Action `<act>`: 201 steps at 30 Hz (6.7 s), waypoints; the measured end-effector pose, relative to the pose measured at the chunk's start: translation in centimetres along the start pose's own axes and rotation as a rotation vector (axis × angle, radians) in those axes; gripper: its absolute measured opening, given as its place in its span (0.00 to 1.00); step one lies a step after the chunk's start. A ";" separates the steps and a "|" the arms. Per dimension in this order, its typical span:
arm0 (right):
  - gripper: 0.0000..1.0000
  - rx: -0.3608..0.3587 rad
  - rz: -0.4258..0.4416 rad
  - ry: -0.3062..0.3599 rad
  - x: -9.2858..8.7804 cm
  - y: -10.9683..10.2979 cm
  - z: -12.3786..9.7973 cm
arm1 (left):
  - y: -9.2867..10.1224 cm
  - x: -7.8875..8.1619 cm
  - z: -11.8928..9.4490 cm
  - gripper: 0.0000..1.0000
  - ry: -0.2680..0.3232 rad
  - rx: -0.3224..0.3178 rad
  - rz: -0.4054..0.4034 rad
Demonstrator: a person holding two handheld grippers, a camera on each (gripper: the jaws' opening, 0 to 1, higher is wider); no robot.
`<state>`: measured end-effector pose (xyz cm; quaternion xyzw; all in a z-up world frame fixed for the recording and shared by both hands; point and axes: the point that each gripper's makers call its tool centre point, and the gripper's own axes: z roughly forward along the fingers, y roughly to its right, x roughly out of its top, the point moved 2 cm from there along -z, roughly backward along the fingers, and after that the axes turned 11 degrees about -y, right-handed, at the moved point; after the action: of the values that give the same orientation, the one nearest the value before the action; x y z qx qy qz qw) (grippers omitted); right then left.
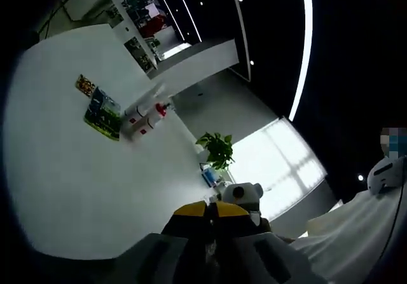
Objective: Arrange the skincare products in the storage area until every visible bottle or jar stands upright without overlapping.
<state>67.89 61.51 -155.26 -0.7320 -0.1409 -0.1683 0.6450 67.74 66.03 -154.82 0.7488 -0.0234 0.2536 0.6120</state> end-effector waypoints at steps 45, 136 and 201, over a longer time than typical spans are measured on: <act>0.00 -0.081 -0.159 0.051 1.1 -0.8 -1.0 | 0.5 -0.5 -0.3 0.03 -0.070 0.101 -0.029; 0.37 -0.865 -0.764 -0.175 0.7 6.5 -5.5 | -12.7 15.1 -2.2 0.01 -0.174 0.402 -0.144; 0.34 -0.908 -0.769 -0.273 -0.1 8.0 -5.5 | -25.2 19.5 -0.4 0.05 -0.383 0.804 -0.183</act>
<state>70.84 55.00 -161.82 -0.8455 -0.3905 -0.3371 0.1377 93.26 78.04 -169.63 0.9594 0.0304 0.0440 0.2770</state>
